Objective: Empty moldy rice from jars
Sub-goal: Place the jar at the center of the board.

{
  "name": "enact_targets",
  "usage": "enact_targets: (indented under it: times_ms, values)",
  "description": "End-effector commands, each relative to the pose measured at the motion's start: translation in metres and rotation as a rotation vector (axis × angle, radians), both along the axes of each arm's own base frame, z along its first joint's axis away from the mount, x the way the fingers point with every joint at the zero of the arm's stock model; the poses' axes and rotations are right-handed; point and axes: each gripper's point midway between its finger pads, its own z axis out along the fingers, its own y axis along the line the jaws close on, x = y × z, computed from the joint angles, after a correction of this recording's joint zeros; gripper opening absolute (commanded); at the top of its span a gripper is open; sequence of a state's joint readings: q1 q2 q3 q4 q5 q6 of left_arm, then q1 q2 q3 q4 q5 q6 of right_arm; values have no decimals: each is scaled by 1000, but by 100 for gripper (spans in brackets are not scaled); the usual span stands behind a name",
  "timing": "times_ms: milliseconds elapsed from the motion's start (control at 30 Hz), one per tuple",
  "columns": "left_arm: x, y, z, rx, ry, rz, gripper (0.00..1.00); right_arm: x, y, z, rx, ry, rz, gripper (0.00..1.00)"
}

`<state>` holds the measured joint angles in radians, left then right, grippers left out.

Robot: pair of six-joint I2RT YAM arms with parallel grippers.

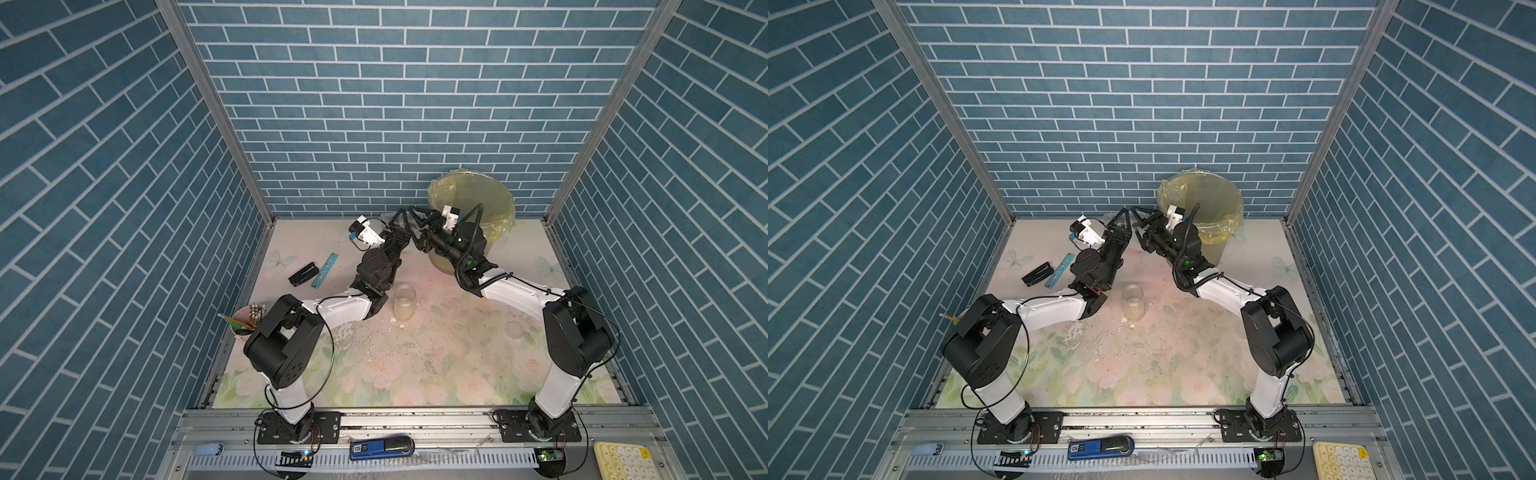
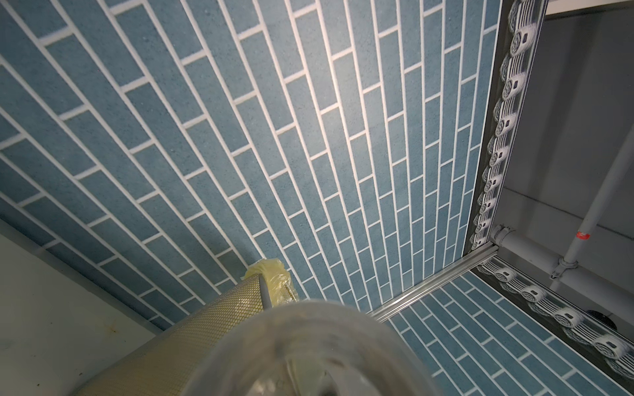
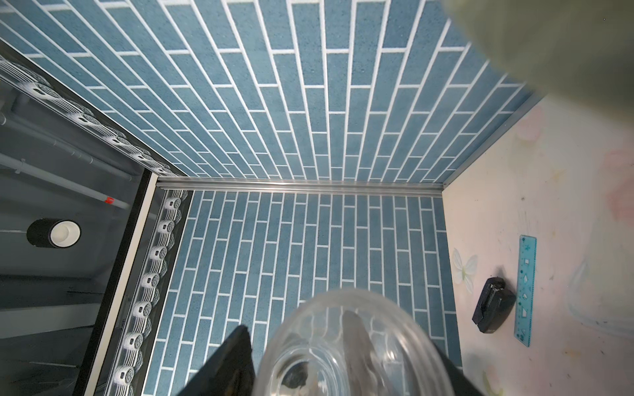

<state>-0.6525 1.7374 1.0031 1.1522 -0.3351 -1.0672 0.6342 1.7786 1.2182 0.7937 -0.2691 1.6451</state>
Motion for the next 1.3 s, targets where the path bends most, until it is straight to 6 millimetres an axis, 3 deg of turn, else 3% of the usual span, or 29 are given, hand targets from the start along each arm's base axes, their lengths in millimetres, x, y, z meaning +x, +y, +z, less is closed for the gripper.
enact_targets:
  times_ms: [0, 167, 367, 467, 633, 733, 767, 1000, 1267]
  values:
    - [0, -1, 2, -6, -21, -16, 34, 0, 6, 26, 57, -55, 22, 70]
    - [1, 0, 2, -2, -21, -20, 35, 3, 12, 29, 61, -59, 41, 64]
    - [0, -7, 7, -4, -40, -52, 38, 4, 16, 30, 48, -65, 53, 41]
    - [0, -7, 6, -5, -41, -56, 56, 2, 15, 30, 18, -70, 50, 31]
    - [-3, -4, 6, 2, -51, -61, 74, -1, 14, 28, -53, -81, 42, 23]
    - [-6, -4, 10, 15, -61, -72, 90, -2, 14, 28, -135, -107, 40, 21]
    - [-7, -5, 13, 26, -66, -79, 99, -2, 14, 28, -154, -118, 39, 20]
    - [-12, 2, 14, 73, -63, -64, 99, -6, 4, 39, -289, -183, 10, 16]
    - [-31, 23, 15, 186, -47, -26, 99, -12, -26, 68, -429, -261, 3, 14]
